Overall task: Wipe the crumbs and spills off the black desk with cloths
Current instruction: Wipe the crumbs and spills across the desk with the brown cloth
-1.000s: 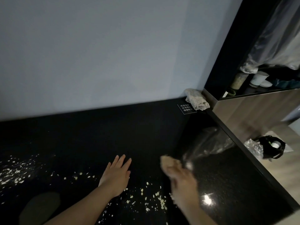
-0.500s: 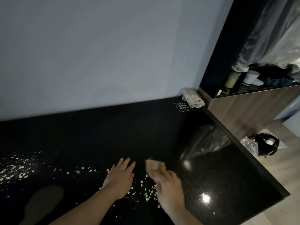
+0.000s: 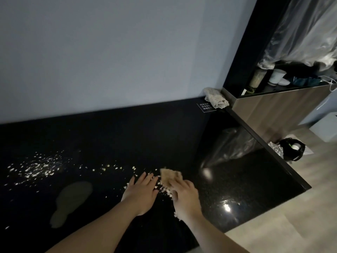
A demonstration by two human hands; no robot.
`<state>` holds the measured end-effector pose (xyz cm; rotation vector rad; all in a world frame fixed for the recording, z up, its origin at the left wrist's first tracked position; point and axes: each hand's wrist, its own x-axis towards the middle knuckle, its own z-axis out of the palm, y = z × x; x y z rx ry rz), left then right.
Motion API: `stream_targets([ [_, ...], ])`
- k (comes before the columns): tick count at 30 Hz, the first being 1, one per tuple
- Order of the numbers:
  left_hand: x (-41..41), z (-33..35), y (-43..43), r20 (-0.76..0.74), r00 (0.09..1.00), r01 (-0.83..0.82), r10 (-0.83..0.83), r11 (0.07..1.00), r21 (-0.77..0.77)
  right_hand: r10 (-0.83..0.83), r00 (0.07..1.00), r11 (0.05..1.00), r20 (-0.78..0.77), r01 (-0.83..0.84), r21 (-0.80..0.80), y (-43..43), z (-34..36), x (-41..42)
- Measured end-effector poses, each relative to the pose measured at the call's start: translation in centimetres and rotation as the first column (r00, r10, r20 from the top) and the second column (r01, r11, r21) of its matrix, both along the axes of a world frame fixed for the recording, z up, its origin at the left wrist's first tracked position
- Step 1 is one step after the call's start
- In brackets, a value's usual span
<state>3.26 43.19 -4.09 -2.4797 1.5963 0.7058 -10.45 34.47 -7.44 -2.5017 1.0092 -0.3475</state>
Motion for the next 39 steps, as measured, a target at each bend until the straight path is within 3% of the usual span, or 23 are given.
stream_targets([
  [2, -0.2, 0.0, 1.0, 0.03, 1.0, -0.005, 0.006, 0.999, -0.032, 0.005, 0.997, 0.999, 0.081, -0.009, 0.045, -0.8, 0.6, -0.4],
  [5, -1.0, 0.0, 2.9, 0.065, 0.997, -0.041, 0.048, 0.993, -0.11, -0.157, 0.969, 0.98, 0.189, 0.177, -0.095, -4.6, 1.3, -4.8],
  [8, -1.7, -1.3, 5.6, 0.127, 0.984, -0.108, 0.127, 0.983, -0.15, -0.472, 0.878, 0.881, -0.076, 0.471, -0.04, -7.5, 1.9, -11.4],
  [10, -2.1, -2.4, 7.6, 0.148, 0.965, -0.189, 0.217, 0.965, -0.181, -0.566, 0.792, 0.817, -0.229, 0.575, -0.029, -7.6, 1.3, -13.4],
  [12, -2.5, -3.4, 9.2, 0.112, 0.932, -0.335, 0.346, 0.936, -0.104, -0.554, 0.806, 0.831, -0.21, 0.551, -0.078, -6.4, 0.4, -12.5],
  [13, -2.7, -3.9, 9.7, 0.11, 0.906, -0.392, 0.408, 0.909, -0.139, -0.514, 0.84, 0.858, -0.173, 0.505, -0.096, -5.6, 0.1, -11.5],
  [17, -4.3, -4.3, 10.6, 0.091, 0.839, -0.509, 0.536, 0.834, -0.212, -0.134, 0.991, 0.986, 0.012, 0.134, -0.103, 0.5, -0.9, -6.9],
  [20, -4.4, -4.0, 10.5, 0.136, 0.827, -0.519, 0.545, 0.834, -0.187, 0.13, 0.991, 0.983, 0.014, -0.127, -0.133, 2.2, -1.0, -5.7],
  [21, -4.4, -3.9, 10.6, 0.138, 0.832, -0.512, 0.538, 0.839, -0.183, 0.149, 0.988, 0.976, -0.025, -0.151, -0.156, 0.9, -1.0, -6.2],
  [24, -4.2, -3.9, 11.5, 0.14, 0.834, -0.51, 0.533, 0.843, -0.173, -0.15, 0.982, 0.955, -0.114, 0.115, -0.272, -4.0, -0.7, -8.7],
  [26, -4.4, -4.0, 12.4, 0.156, 0.81, -0.537, 0.565, 0.822, -0.188, -0.299, 0.947, 0.931, -0.118, 0.261, -0.256, -5.6, -0.8, -9.4],
  [28, -4.8, -3.8, 12.9, 0.145, 0.804, -0.548, 0.577, 0.813, -0.196, -0.264, 0.963, 0.949, -0.059, 0.249, -0.194, -4.4, -0.7, -8.2],
  [32, -4.2, -4.2, 13.3, 0.124, 0.821, -0.525, 0.558, 0.822, -0.221, 0.077, 0.995, 0.989, 0.064, -0.068, -0.129, 3.6, -1.2, -4.1],
  [35, -3.1, -5.0, 14.4, 0.195, 0.86, -0.425, 0.472, 0.873, -0.238, 0.212, 0.968, 0.965, 0.137, -0.185, -0.186, 5.1, -0.7, -3.4],
  [37, -2.2, -5.1, 15.7, 0.17, 0.88, -0.424, 0.444, 0.895, -0.14, 0.16, 0.977, 0.968, 0.142, -0.127, -0.218, 2.1, -0.6, -4.4],
  [39, -1.4, -5.1, 16.3, 0.158, 0.898, -0.392, 0.41, 0.91, -0.137, -0.074, 0.991, 0.972, 0.111, 0.096, -0.215, -1.6, -0.5, -5.6],
])
